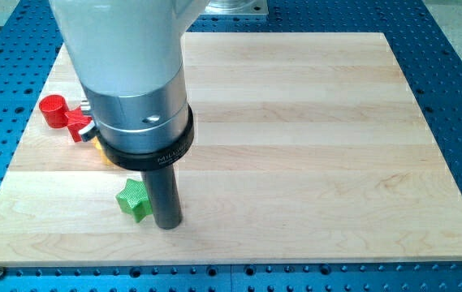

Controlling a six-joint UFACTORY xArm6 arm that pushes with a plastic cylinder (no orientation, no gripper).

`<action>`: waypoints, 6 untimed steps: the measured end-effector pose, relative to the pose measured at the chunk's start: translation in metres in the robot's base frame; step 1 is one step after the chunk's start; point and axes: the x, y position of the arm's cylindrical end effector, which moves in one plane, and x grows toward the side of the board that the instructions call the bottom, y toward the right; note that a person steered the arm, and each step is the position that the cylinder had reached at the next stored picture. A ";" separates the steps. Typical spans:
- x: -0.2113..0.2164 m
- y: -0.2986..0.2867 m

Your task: Place the green star vertical below the green circle

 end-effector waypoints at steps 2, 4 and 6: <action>-0.011 -0.030; -0.003 -0.051; 0.014 -0.080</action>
